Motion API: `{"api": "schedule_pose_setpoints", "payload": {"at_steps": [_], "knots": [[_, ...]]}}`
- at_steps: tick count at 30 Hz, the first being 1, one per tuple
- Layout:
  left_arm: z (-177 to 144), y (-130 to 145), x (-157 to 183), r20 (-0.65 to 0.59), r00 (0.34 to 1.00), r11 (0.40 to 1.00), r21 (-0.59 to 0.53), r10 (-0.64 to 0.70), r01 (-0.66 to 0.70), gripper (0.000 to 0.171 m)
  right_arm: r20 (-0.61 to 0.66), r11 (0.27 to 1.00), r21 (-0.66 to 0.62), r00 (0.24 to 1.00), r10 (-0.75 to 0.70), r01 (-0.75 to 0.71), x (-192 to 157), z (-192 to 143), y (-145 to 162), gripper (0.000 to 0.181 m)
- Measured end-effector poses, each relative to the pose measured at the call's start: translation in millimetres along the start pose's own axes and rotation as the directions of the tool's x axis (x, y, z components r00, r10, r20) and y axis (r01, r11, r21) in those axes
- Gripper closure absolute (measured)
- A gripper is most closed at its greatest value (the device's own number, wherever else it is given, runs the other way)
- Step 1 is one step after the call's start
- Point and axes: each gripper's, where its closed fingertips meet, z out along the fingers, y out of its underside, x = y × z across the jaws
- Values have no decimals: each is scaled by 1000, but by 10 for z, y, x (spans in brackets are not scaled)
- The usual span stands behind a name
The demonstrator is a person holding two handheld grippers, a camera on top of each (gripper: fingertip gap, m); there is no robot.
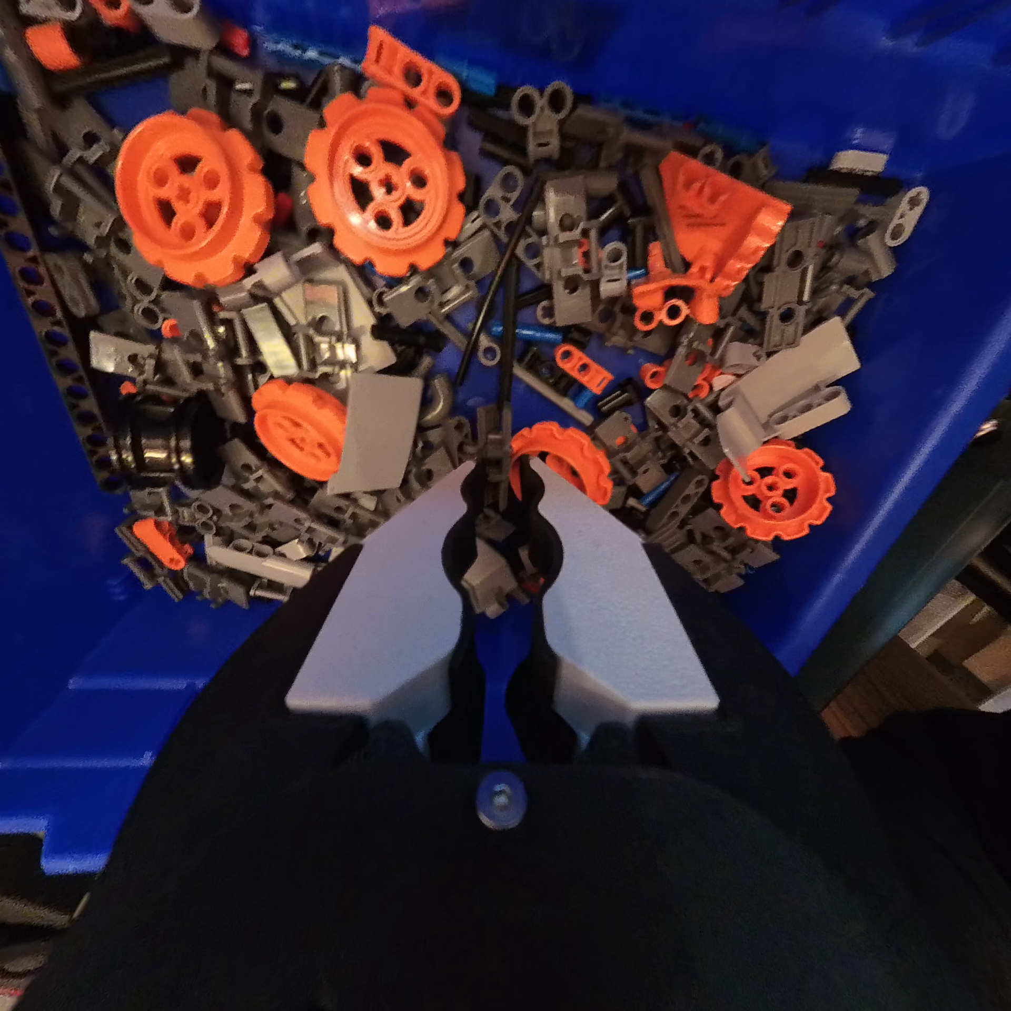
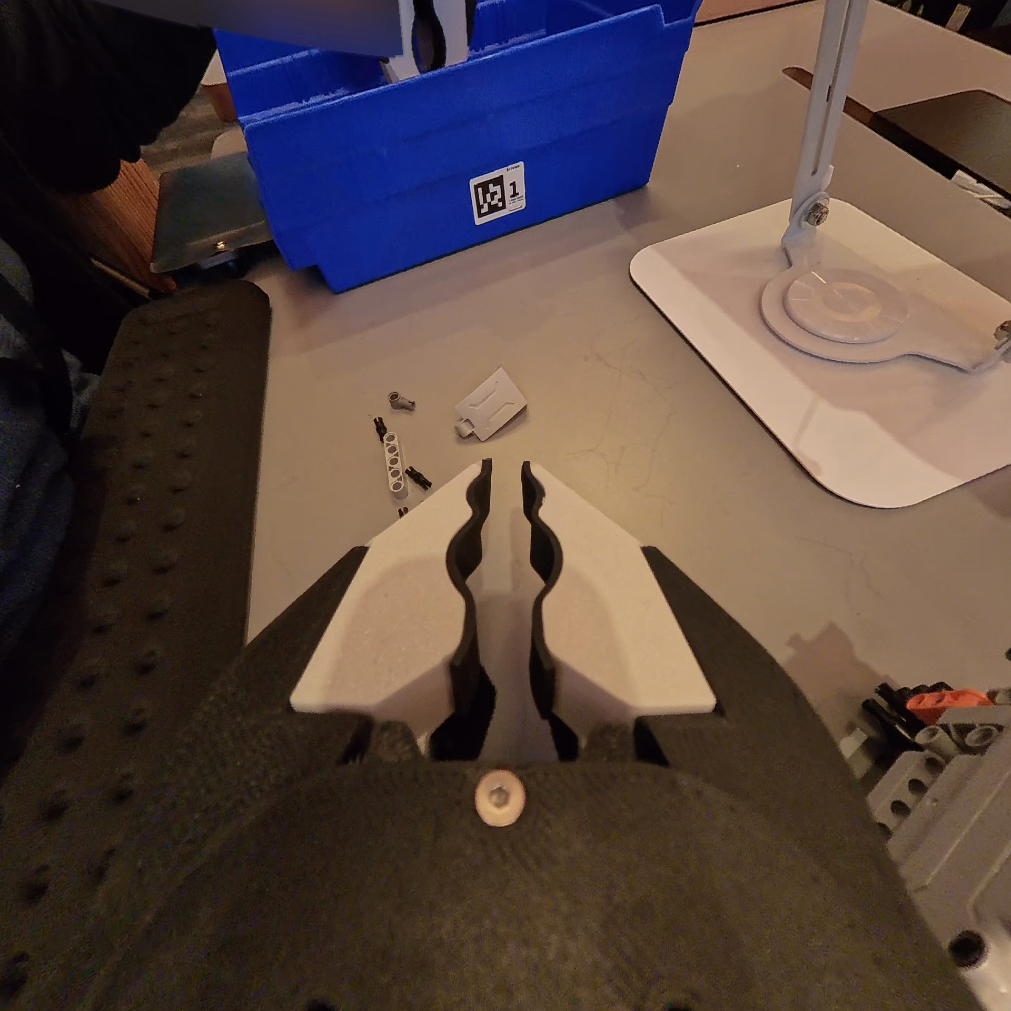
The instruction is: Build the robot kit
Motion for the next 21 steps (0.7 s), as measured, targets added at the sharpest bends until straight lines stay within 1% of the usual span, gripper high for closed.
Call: {"api": "schedule_pose_setpoints", "payload": {"at_steps": [6,10,11,13,16,19,21], "knots": [[-10,69,-196,49,997,998,8,-66,66,161,1,1000,-2,1000,2,-2,0,4,5,173],[3,77,-238,67,995,997,8,-76,75,161,2,1000,-2,1000,3,-3,1,6,8,173],[2,67,-228,64,995,997,10,-78,78,159,3,1000,-3,1000,4,-4,2,8,10,173],[-20,23,-179,50,996,997,20,-76,76,149,5,1000,-4,1000,5,-5,0,14,15,173],[-92,-23,-175,89,994,998,25,-64,62,146,6,1000,-5,1000,5,-5,-3,17,17,173],[-157,-125,-65,50,998,997,73,-37,33,144,5,1000,-3,1000,5,-5,-2,13,12,173],[-177,-231,57,14,1000,994,109,1,-3,140,6,1000,-4,1000,4,-4,-3,15,14,173]]}}
